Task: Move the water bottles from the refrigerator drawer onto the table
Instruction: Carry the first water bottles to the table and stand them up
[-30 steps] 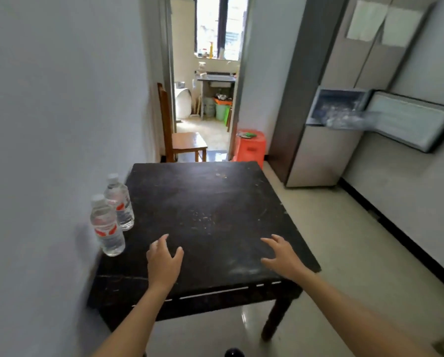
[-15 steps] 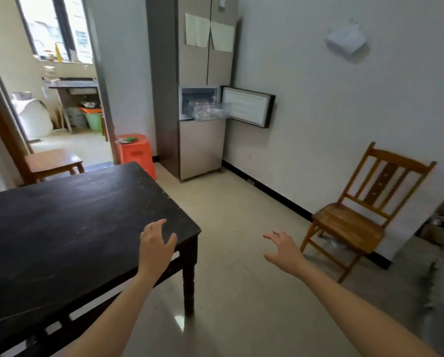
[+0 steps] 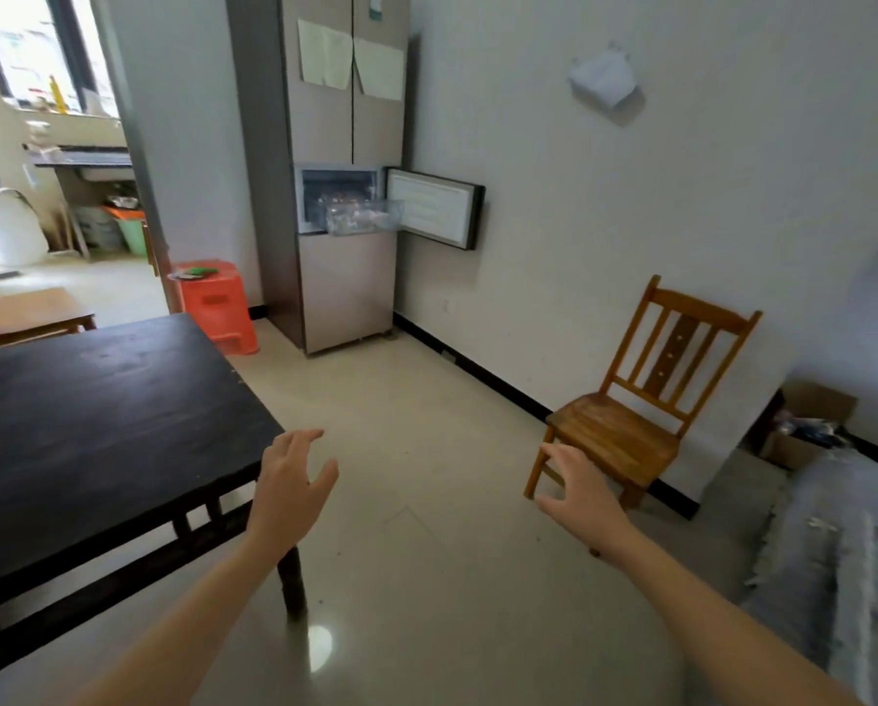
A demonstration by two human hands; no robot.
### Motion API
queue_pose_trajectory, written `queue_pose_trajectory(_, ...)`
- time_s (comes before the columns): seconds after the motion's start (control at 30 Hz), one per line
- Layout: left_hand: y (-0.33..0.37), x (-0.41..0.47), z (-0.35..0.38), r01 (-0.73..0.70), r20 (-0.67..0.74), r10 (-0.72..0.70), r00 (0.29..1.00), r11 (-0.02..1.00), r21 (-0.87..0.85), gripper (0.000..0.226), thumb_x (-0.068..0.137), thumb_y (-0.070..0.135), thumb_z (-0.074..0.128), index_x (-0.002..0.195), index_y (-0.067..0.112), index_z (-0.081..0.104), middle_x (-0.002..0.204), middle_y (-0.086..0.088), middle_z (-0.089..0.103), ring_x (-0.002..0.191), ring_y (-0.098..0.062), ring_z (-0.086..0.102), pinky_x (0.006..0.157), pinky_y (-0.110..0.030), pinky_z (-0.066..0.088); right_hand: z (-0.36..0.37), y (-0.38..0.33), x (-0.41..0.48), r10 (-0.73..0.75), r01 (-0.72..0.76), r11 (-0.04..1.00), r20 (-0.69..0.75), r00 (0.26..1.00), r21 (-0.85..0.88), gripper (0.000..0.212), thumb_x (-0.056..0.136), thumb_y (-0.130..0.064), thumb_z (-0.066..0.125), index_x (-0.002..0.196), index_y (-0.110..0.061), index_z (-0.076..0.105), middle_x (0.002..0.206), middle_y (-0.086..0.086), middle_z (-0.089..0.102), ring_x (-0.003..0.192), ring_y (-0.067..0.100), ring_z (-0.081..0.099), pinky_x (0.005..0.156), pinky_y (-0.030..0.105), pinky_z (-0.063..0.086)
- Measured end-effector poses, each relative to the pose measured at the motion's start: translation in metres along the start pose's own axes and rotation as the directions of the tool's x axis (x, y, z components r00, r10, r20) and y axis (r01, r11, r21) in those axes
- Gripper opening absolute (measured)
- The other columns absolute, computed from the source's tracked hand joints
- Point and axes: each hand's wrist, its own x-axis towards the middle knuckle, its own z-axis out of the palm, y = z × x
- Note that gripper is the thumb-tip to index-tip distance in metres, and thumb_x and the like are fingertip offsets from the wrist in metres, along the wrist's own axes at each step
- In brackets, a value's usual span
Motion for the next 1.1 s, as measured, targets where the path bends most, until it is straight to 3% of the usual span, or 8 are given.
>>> queue_pose_trajectory(0.23,0.046,0.056,0.022,-0.099,-0.015,0.099,0.995,0.995,-0.007,0.040,0.088,0.014,0.057,0.126,0.005,0.049,0.126,-0.015,0.049,0.118,-0.028,0.043,0.098,-0.039,0.036,-0.035,0.028,0.051,-0.105,0.086,0.983,-0.114,0.988,-0.165,0.058,0.086,-0.026,0.057,0.139,-0.016,0.036,0.147,0.007,0.031,0.136,0.020,0.029,0.112,0.032,0.028)
queue_pose_trajectory(0.37,0.059,0.107,0.054,-0.106,-0.039,0.103,0.994,0.991,-0.078,0.039,0.088,0.015,0.057,0.125,0.006,0.050,0.123,-0.015,0.050,0.116,-0.030,0.045,0.097,-0.044,0.039,-0.060,0.051,0.086,-0.089,0.061,0.981,-0.147,0.985,-0.184,0.055,0.086,-0.023,0.058,0.137,-0.017,0.038,0.139,0.003,0.038,0.127,0.017,0.038,0.101,0.020,0.027)
queue_pose_trajectory(0.53,0.064,0.177,0.116,-0.020,0.016,0.022,1.000,0.993,-0.114,0.039,0.087,0.014,0.059,0.123,0.002,0.052,0.122,-0.020,0.053,0.113,-0.034,0.048,0.095,-0.043,0.038,-0.090,0.088,0.137,-0.015,-0.022,0.967,-0.144,0.989,-0.255,0.053,0.087,-0.031,0.056,0.136,-0.022,0.038,0.143,0.001,0.035,0.133,0.019,0.031,0.110,0.033,0.028)
queue_pose_trajectory(0.7,0.068,0.212,0.179,0.006,0.128,0.006,0.992,0.996,-0.093,0.039,0.087,0.016,0.059,0.123,0.005,0.052,0.124,-0.019,0.052,0.116,-0.034,0.047,0.095,-0.043,0.038,-0.102,0.123,0.168,0.087,-0.117,0.938,-0.104,0.991,-0.327,0.057,0.089,-0.032,0.053,0.140,-0.019,0.031,0.149,0.003,0.027,0.138,0.021,0.022,0.113,0.033,0.019)
queue_pose_trajectory(0.83,0.081,0.232,0.228,0.003,0.184,0.014,0.983,0.996,-0.094,0.039,0.087,0.016,0.059,0.123,0.005,0.052,0.125,-0.018,0.051,0.117,-0.033,0.046,0.097,-0.043,0.037,-0.104,0.162,0.192,0.120,-0.133,0.929,-0.058,0.991,-0.344,0.056,0.089,-0.034,0.051,0.140,-0.024,0.031,0.149,0.001,0.026,0.138,0.021,0.022,0.113,0.035,0.020)
queue_pose_trajectory(1.1,0.137,0.297,0.325,-0.056,0.128,0.064,0.990,0.996,-0.066,0.039,0.088,0.016,0.057,0.125,0.005,0.050,0.125,-0.016,0.051,0.119,-0.031,0.044,0.098,-0.039,0.035,-0.142,0.245,0.285,0.036,-0.058,0.956,-0.082,0.996,-0.287,0.052,0.090,-0.036,0.050,0.138,-0.024,0.033,0.148,-0.001,0.029,0.137,0.018,0.023,0.112,0.035,0.022)
